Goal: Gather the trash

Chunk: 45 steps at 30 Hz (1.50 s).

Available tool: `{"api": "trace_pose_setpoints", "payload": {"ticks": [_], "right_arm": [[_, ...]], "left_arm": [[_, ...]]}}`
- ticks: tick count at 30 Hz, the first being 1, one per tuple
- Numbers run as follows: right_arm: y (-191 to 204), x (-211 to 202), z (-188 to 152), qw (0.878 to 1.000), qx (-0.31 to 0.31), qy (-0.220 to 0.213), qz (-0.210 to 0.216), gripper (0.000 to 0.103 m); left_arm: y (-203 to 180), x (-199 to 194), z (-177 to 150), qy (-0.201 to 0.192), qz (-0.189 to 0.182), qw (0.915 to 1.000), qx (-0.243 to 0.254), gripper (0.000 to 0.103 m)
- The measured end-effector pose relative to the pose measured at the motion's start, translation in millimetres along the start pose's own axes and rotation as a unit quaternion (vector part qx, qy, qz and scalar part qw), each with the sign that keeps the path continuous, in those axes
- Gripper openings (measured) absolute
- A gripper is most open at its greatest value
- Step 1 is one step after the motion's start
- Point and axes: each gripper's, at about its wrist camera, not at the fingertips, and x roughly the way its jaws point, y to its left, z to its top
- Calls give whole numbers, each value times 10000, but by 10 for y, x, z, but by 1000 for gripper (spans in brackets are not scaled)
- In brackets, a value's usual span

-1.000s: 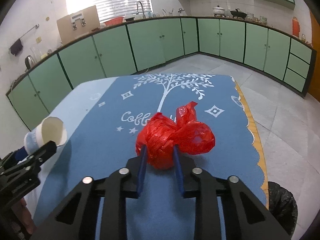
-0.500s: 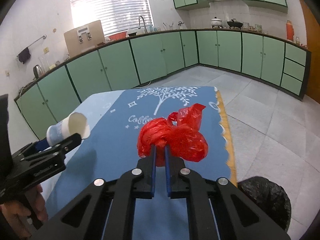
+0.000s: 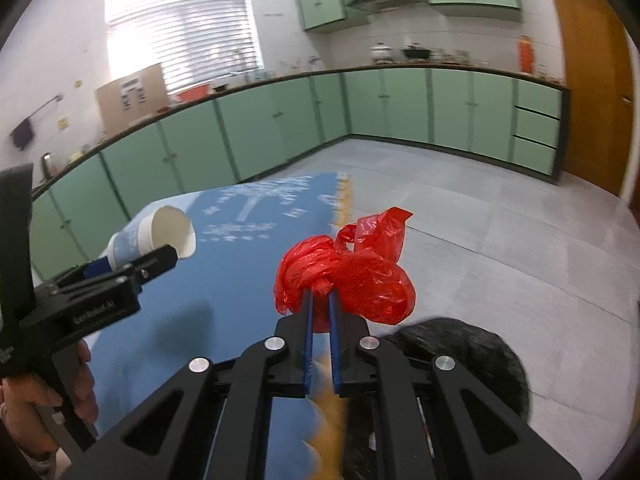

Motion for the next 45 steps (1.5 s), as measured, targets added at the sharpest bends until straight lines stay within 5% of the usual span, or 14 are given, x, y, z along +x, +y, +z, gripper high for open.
{"api": "trace_pose_setpoints", "payload": {"ticks": [8, 18, 22, 35, 45], "right_arm": [[-754, -293, -354, 9956, 480, 194, -784, 7], [-1221, -234, -553, 9895, 966, 360, -1009, 12], [-1322, -207, -646, 9869, 1091, 430, -1107, 28], [-1382, -247, -699, 9844, 1191, 378, -1235, 42], [-1235, -419, -629, 9857, 1073, 94, -1292, 79]], "left_arm": [[-956, 201, -164, 250, -1016, 9936, 434, 78], [-1520, 480, -301, 484, -1413, 9852, 841, 79], [-1575, 522, -309, 618, -1544, 9819, 905, 82], [-1538, 410, -208, 544, -1654, 9814, 806, 83], [-1096, 58, -95, 190, -1232, 9903, 618, 89]]}}
